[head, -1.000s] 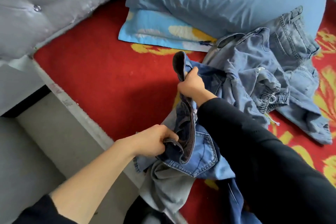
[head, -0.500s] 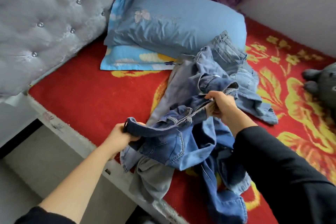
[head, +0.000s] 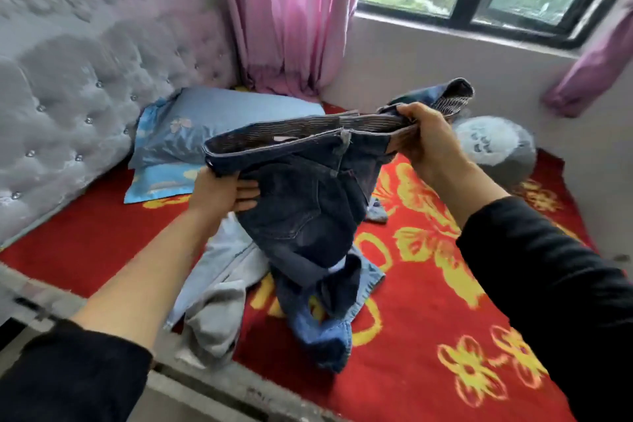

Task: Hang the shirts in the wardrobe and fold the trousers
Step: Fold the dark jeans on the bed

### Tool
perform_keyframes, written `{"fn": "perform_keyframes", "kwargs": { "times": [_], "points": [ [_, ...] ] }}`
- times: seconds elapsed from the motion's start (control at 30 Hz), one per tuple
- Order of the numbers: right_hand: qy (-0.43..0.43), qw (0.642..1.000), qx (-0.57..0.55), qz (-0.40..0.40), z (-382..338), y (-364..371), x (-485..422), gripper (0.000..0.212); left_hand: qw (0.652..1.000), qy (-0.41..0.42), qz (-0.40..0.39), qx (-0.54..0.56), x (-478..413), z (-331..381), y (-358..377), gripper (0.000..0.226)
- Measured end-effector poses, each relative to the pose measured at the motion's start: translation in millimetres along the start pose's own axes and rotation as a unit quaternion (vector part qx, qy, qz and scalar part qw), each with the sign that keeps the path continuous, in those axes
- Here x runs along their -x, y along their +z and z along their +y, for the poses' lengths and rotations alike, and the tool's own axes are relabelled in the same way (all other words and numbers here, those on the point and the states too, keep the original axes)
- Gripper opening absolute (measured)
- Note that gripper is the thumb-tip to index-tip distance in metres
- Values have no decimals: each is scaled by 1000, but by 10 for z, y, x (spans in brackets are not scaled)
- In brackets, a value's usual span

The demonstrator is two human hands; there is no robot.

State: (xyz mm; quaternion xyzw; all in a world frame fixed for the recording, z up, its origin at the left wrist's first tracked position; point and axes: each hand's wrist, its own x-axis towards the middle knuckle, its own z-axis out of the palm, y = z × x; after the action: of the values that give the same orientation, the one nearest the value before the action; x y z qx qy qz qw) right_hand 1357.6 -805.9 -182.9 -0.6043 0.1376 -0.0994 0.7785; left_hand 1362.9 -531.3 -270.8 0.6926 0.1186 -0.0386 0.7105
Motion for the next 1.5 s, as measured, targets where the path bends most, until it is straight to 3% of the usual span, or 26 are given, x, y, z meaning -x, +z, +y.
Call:
{"fn": "perform_keyframes", "kwargs": {
  "times": [0.1,0.2,0.3,0.47,0.53,0.6,0.7,0.8,0.87,1.03,1.13,1.23,1.37,1.5],
  "points": [
    [-79,995,-59,-10,-631,-311,295,14,991,118,6,54,251,560,435,16],
    [-167,980,-100,43,-1164,-650,525,16,981,180,-15,75,476,1019,855,15],
    [-178,972,-97,116,-1406,-1039,748,25,978,192,-57,67,621,1236,1259,14],
    [-169,967,-52,185,-1635,-1637,883,8,976,163,-132,51,716,1399,1884,25],
    [-187,958,-34,214,-1798,-1810,845,23,971,155,-171,56,694,1542,2102,26],
    [-189,950,21,248,-1950,-1995,640,50,967,145,-203,45,615,1684,2310,27],
    [-104,944,103,297,-2054,-2325,165,92,966,122,-230,0,367,1826,2661,32],
    [-35,965,78,248,-2101,-2437,-121,49,962,117,-242,-49,63,1897,3034,25],
    [-48,971,48,231,-2189,-2475,-326,41,959,132,-244,-54,-169,2011,3342,18],
    [-221,952,-29,211,-2697,-2575,-792,34,949,156,-259,93,-525,2681,4059,24],
    [-286,935,-27,209,-3157,-2559,-784,22,923,239,-274,127,-546,3205,4274,21],
    [-328,922,-44,201,-3407,-2597,-707,15,899,300,-282,146,-518,3486,4372,39],
    [-332,920,-58,201,-3155,-2803,-560,15,890,310,-302,146,-341,3209,4403,32],
    [-259,939,-60,217,-2402,-3173,-419,27,922,223,-284,141,-201,2204,4311,27]
  ]
}}
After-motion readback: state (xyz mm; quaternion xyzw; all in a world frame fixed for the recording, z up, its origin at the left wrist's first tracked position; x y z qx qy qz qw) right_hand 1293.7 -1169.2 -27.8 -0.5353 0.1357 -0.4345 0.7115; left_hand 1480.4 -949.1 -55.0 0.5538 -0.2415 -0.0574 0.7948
